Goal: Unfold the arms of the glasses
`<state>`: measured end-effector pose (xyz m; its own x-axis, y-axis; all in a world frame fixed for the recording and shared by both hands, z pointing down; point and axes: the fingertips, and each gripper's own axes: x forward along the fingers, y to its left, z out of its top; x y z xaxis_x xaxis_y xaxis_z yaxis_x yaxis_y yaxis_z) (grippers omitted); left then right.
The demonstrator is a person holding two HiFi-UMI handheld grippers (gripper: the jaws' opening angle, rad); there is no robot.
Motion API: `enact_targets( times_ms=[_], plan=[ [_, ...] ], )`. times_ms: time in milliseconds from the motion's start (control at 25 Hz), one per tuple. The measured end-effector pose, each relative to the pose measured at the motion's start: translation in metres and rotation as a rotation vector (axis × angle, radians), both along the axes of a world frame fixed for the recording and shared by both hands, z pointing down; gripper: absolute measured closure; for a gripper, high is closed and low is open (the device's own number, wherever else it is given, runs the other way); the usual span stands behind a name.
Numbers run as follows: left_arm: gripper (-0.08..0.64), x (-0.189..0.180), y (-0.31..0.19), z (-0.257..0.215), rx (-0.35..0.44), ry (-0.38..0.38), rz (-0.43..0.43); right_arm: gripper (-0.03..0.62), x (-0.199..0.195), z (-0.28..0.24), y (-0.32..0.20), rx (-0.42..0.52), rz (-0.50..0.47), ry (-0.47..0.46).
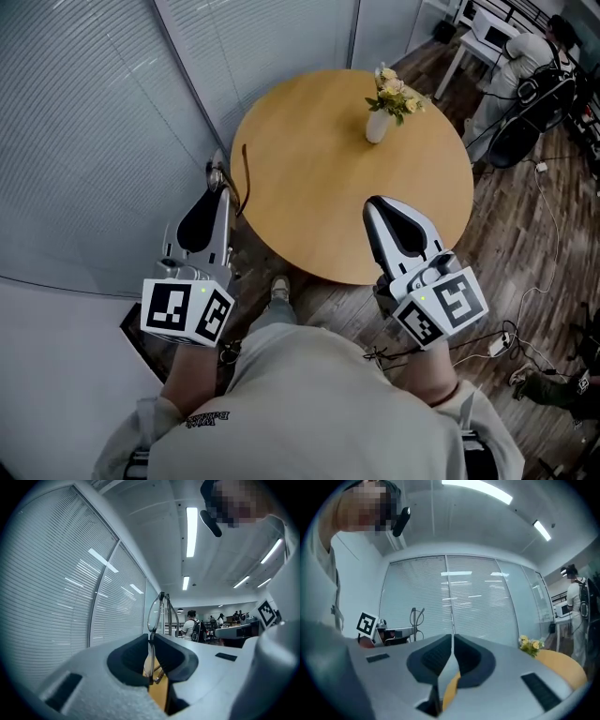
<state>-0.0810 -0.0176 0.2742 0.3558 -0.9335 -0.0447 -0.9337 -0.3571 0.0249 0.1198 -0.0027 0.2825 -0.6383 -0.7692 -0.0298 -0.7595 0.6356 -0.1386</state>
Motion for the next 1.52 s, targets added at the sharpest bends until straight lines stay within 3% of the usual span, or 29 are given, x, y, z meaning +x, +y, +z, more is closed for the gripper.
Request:
enact_targets(
  times_ms=[920,1160,1520],
  plan=[
    [0.506,-0.1,-0.168,0.004,-0.018,0.014,0.135,0.554,-0.113,-0.021,-0.152,0.02,0.106,0.054],
    [0.506,-0.103,-0.183,0.005,-0.026,0.026,0.146,0.554,-0.12,-0.021,-0.165,0.018,0.116,0.077],
    [0.506,-0.086,-0.2,0.017,-0.024,0.032,0.117,0.554,-0.098,-0.013,-0.182,0.027,0.087,0.1]
  ],
)
